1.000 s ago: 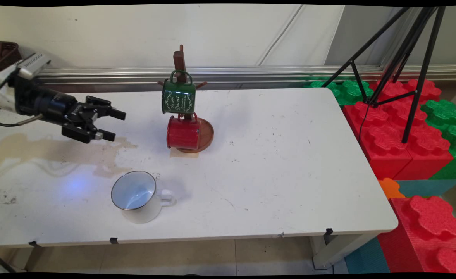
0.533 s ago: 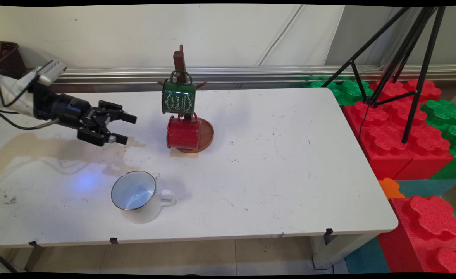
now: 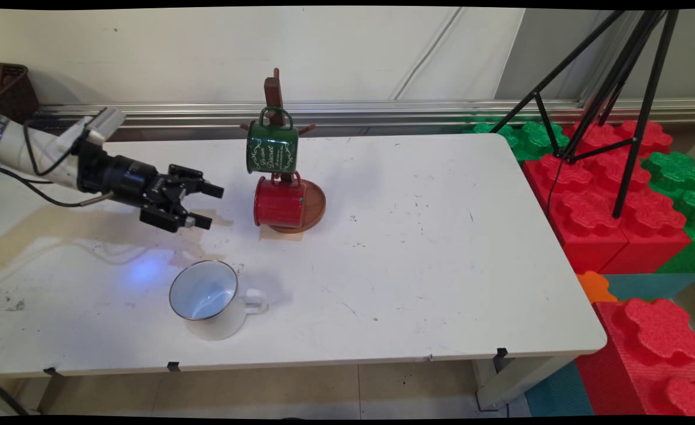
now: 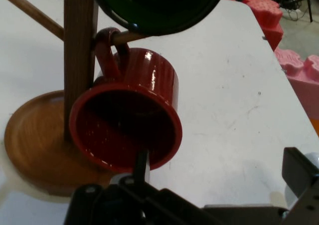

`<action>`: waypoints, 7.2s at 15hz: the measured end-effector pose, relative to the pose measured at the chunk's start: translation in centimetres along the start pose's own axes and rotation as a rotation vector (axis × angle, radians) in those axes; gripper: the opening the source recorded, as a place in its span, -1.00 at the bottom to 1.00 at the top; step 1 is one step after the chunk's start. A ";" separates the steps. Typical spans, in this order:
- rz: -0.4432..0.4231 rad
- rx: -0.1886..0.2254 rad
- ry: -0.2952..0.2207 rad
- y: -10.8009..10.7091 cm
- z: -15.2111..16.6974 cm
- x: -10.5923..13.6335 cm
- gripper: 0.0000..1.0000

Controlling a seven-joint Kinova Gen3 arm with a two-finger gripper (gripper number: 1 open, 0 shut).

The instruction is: Pick up the red mug from the rack, then place the picked object on the table

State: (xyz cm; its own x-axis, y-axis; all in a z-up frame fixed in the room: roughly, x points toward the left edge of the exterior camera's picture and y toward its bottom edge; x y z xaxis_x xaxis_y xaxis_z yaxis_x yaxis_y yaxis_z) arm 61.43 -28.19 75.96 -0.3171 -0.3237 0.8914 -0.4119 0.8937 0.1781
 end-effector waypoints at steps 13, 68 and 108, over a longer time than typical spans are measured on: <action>-0.059 0.002 0.039 -0.7 4.6 -1.9 1.00; -0.071 -0.097 0.094 1.1 6.0 -2.1 -1.00; 0.161 0.100 -0.439 7.7 -14.8 0.2 -1.00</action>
State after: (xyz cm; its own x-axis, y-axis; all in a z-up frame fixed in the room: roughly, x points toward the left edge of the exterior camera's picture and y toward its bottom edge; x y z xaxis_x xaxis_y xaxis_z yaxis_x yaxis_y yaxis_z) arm 70.84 -16.73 83.73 -0.7055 -0.3037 0.6403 -0.4016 0.9158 -0.0082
